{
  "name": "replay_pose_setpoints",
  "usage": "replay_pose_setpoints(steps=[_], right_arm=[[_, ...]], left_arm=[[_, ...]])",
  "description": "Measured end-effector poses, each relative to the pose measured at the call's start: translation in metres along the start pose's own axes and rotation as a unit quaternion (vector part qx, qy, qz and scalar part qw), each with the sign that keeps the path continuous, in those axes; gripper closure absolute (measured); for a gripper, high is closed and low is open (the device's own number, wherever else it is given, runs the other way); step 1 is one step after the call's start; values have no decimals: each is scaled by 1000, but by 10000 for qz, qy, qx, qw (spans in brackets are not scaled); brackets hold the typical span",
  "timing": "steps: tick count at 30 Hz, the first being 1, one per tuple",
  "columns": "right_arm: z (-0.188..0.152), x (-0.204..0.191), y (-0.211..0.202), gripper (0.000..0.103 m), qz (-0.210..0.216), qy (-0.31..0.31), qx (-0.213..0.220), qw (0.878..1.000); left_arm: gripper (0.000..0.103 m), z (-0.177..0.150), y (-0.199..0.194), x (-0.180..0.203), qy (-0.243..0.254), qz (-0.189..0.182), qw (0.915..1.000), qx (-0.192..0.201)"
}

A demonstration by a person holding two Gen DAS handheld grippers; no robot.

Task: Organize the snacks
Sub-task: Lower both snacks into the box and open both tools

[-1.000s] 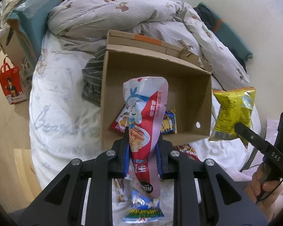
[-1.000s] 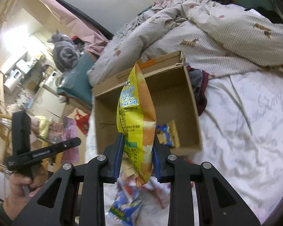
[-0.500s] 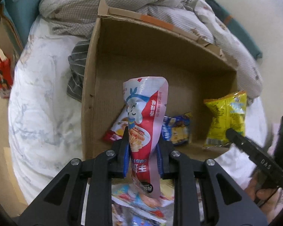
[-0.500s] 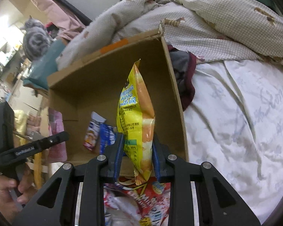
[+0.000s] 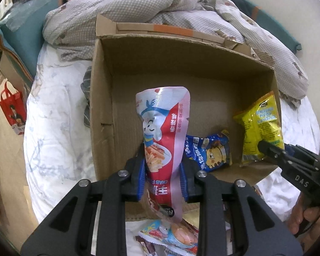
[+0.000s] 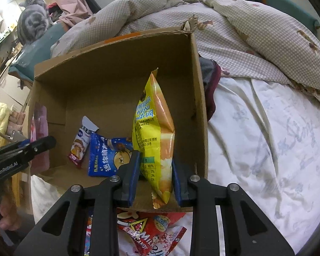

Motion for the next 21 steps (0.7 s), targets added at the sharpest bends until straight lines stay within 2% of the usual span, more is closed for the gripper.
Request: replay_pose_setpoints(steps=[6, 8, 9, 10, 13, 16, 17, 18, 20, 21], right_arm=[[0, -4, 3, 71, 54, -25, -47, 10000], [-1, -4, 4, 71, 77, 10, -74, 9999], [-1, -4, 4, 71, 69, 4, -77, 9999], [-1, -5, 4, 71, 55, 0, -71, 10000], [0, -5, 4, 71, 86, -3, -48, 10000], [1, -6, 4, 70, 233, 66, -54, 9997], [1, -5, 3, 66, 287, 92, -41, 9995], [2, -5, 2, 48, 349, 113, -8, 9993], [3, -5, -4, 27, 435, 160, 155, 9988], [4, -5, -7, 26, 448, 167, 227, 9986]], left_arm=[[75, 0, -4, 6, 156, 99, 9997, 126], [63, 1, -4, 8, 218, 193, 9994, 174], [52, 1, -4, 9, 222, 210, 9994, 178], [46, 1, -5, 9, 204, 186, 9994, 187], [37, 2, -9, 8, 158, 134, 9995, 238], [37, 2, -10, 7, 158, 146, 9994, 271], [37, 2, -10, 6, 139, 143, 9994, 273], [37, 2, -10, 5, 111, 120, 9995, 277], [37, 2, -11, 4, 72, 83, 9995, 286], [37, 3, -12, 3, 62, 70, 9995, 293]])
Point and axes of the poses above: each gripper's, at about its wrist camera, not at the fingertips, and y roughly the way its jaws point, x to its right, z to its top, the point moved 1 cm from there along y, roughly the way its jaws point, and after that the axes turned 7 degrees about -y, right-handed, at the moved point
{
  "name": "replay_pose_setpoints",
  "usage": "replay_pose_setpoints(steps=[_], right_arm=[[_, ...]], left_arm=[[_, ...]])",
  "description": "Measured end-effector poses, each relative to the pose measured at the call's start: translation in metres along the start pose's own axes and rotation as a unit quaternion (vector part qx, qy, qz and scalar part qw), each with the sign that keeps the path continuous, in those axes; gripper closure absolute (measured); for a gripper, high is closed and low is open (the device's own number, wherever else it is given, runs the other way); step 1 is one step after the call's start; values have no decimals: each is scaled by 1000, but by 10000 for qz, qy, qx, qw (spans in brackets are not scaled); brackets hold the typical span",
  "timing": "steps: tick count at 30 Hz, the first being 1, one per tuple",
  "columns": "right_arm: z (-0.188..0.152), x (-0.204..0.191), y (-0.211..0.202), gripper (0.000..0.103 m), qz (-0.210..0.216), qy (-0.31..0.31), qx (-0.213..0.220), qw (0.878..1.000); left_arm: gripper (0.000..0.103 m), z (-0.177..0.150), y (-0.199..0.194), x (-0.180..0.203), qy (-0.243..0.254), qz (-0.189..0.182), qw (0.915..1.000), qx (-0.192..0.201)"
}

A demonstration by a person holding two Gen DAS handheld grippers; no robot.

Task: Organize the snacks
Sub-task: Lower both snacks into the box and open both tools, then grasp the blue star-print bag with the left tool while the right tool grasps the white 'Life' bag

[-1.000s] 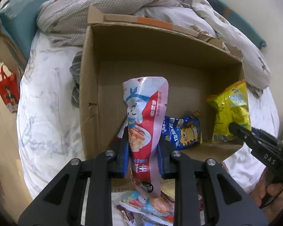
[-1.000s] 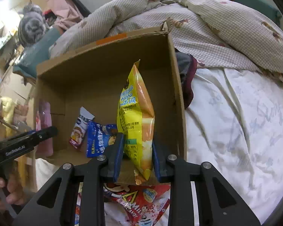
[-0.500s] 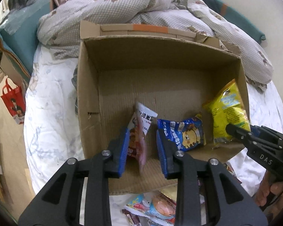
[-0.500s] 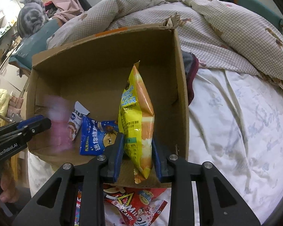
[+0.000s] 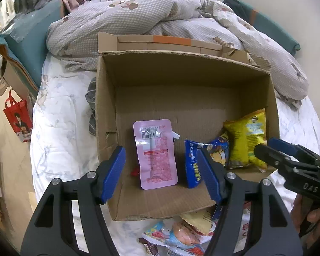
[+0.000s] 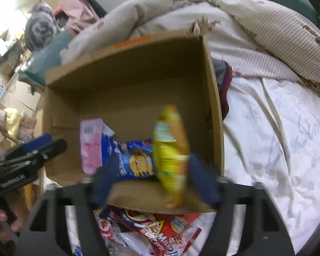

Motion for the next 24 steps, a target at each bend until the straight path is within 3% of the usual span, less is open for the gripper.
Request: replay_pose_setpoints(steps=[9, 21, 23, 24], right_arm=[[7, 6, -15, 26, 158, 190, 218, 9995], [-16, 19, -56, 26, 414, 744, 418, 9955], [-23, 17, -65, 26, 406, 718, 455, 9955], [-28, 16, -68, 26, 408, 737, 456, 9954]], left_arm=[[37, -4, -20, -6, 40, -22, 9996, 272], [37, -34, -71, -53, -609, -57, 9972, 437], [35, -42, -75, -57, -670, -50, 9970, 376], [29, -48, -77, -59, -670, -26, 9971, 349]])
Point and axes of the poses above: each gripper's, at about its wrist camera, not at the fingertips, and y roughly the way its jaws point, x to its right, z to its top, the point moved 1 cm from there along y, roughly the way its jaws point, and after that the axes turned 7 degrees about -y, right-handed, at the moved point
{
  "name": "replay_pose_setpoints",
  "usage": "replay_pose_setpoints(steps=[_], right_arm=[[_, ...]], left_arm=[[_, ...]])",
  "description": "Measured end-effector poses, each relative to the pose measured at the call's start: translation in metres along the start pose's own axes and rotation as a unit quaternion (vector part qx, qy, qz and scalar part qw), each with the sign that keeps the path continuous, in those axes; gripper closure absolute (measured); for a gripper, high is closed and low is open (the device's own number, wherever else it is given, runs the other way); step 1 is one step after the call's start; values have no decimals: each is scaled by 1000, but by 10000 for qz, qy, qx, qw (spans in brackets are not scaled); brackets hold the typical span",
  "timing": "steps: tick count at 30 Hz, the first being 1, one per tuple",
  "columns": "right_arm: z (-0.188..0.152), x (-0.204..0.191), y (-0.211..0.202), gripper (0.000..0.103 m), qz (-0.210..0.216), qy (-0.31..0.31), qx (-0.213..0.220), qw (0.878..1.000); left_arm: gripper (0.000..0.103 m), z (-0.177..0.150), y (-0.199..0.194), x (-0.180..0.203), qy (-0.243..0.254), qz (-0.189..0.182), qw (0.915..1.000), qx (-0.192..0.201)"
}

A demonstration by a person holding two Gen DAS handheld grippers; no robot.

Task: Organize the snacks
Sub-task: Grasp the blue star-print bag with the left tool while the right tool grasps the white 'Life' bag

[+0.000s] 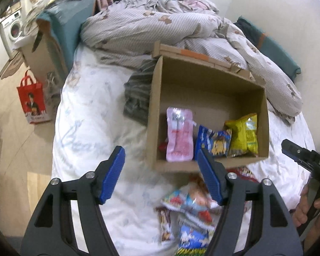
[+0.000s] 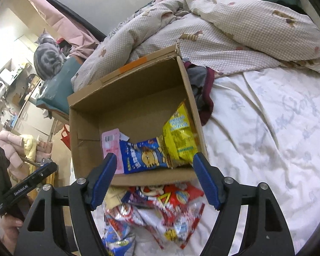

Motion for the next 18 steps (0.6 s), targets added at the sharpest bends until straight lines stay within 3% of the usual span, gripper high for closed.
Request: replay_pose_setpoints(steps=[1, 6, 8, 12, 15, 18], right_arm=[[-5, 0, -4, 26, 20, 39, -7, 10000], [-25, -1, -15, 26, 78, 148, -52, 9998], [-33, -3, -18, 26, 81, 163, -88, 9998], [-49, -5, -23, 26, 124, 254, -164, 9995], [-59, -7, -22, 26, 80, 276, -250, 9993], [-66, -7, -23, 26, 9, 274, -314, 9991]], left_arm=[[24, -4, -2, -2, 12, 23, 10000, -12], [24, -30, -10, -10, 31, 47, 9999, -121], [23, -42, -7, -11, 25, 9, 9993, -362], [23, -74, 12, 3, 185, -269, 9930, -1133], [23, -111, 37, 25, 450, -399, 9791, -1943], [23, -140, 55, 43, 664, -306, 9684, -2384]])
Point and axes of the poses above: each gripper's, at about its wrist camera, not at the fingertips, and y roughly the way its jaws point, x to its right, z to its top, the point moved 1 cm from there along y, roughly the way its jaws point, and after that the axes turned 7 degrees about -y, right-handed, at the moved point
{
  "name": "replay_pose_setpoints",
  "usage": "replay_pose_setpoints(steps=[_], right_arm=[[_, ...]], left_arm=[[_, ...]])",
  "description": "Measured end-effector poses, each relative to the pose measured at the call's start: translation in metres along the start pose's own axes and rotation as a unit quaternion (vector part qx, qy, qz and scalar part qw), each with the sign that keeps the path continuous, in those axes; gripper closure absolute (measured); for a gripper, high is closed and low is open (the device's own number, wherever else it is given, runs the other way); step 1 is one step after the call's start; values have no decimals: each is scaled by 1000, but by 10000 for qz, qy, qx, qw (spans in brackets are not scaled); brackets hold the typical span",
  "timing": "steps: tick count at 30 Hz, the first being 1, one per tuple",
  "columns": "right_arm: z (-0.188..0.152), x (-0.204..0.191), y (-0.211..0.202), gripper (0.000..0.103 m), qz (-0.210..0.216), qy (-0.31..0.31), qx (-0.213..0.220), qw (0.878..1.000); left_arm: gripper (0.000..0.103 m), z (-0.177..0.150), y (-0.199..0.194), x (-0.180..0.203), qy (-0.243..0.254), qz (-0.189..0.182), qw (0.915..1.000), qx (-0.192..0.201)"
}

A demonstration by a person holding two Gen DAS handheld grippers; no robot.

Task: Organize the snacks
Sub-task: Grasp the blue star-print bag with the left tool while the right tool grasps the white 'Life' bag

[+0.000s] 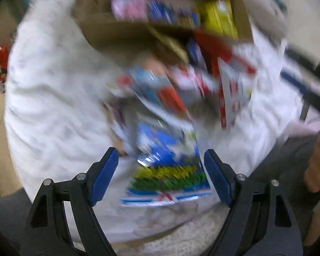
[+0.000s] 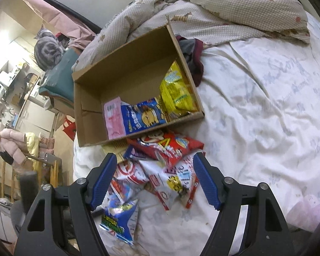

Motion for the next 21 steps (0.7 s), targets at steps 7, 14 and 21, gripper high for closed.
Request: replay_pose_setpoints(steps=[7, 14, 21], right_arm=[[-11, 11, -5, 26, -124, 129, -52, 9998], [-10, 17, -5, 26, -192, 205, -45, 9996], [-10, 17, 7, 26, -130, 273, -217, 9993]], left_arm=[[23, -2, 32, 22, 327, 524, 9979, -191], [48, -9, 24, 31, 532, 549, 9968, -214], [49, -19, -28, 30, 541, 131, 9983, 159]])
Point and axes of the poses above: each gripper's, at about its wrist camera, not at the fingertips, and y roughly the way its jaws point, x to its right, z to its top, the point moved 1 cm from there along y, roughly the way its jaws point, and after that the axes turned 7 degrees about -y, right-handed, at the moved point
